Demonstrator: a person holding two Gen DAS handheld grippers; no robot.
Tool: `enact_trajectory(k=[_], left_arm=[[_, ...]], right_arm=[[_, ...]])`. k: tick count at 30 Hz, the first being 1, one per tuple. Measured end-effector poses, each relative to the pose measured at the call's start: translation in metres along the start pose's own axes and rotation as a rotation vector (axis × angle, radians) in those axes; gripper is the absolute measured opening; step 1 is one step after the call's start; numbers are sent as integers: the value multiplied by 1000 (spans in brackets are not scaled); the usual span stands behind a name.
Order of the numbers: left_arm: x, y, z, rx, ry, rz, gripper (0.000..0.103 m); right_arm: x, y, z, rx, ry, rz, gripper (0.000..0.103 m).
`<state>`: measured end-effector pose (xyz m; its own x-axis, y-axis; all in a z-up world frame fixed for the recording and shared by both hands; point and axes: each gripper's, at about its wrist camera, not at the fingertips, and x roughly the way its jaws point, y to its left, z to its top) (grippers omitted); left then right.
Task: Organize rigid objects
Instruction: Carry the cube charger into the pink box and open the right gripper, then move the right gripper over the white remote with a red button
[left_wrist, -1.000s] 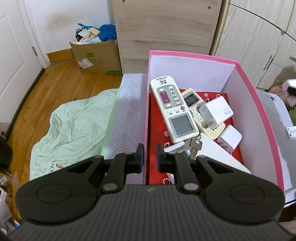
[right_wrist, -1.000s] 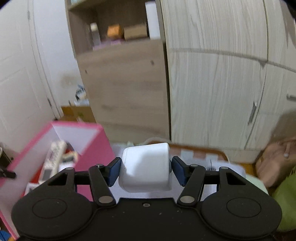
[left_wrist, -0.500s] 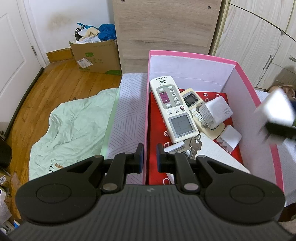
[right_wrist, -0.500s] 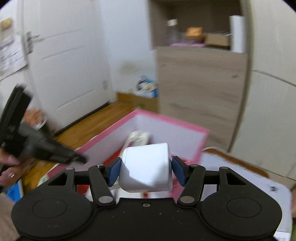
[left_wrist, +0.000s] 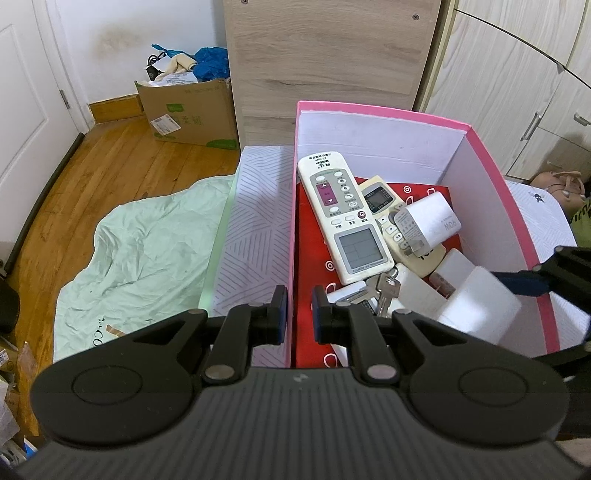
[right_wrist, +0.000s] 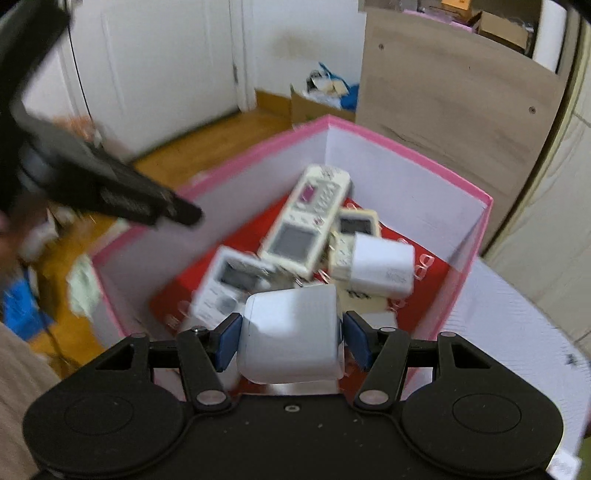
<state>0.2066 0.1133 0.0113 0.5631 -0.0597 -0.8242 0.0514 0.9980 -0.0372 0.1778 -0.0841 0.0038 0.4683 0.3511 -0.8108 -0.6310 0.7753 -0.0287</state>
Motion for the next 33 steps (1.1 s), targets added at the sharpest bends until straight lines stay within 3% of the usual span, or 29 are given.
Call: enact_trajectory(k=[5, 9, 15, 21, 33], left_arm=[[0, 0, 0, 2, 1, -3, 11], [0, 2, 3, -12, 6, -13, 11], [1, 4, 1, -8, 6, -24, 11], [1, 5, 2, -13, 12, -33, 12], [0, 3, 2, -19, 8, -30, 12]], right_arm=[[-1, -4, 4, -2, -22, -3, 66], [-27, -13, 10, 9, -102, -16, 66], [-77, -52, -1, 120, -171, -81, 67], [-94, -120, -44, 377, -96, -85, 66], [-76, -223, -135, 847, 37, -215, 66]])
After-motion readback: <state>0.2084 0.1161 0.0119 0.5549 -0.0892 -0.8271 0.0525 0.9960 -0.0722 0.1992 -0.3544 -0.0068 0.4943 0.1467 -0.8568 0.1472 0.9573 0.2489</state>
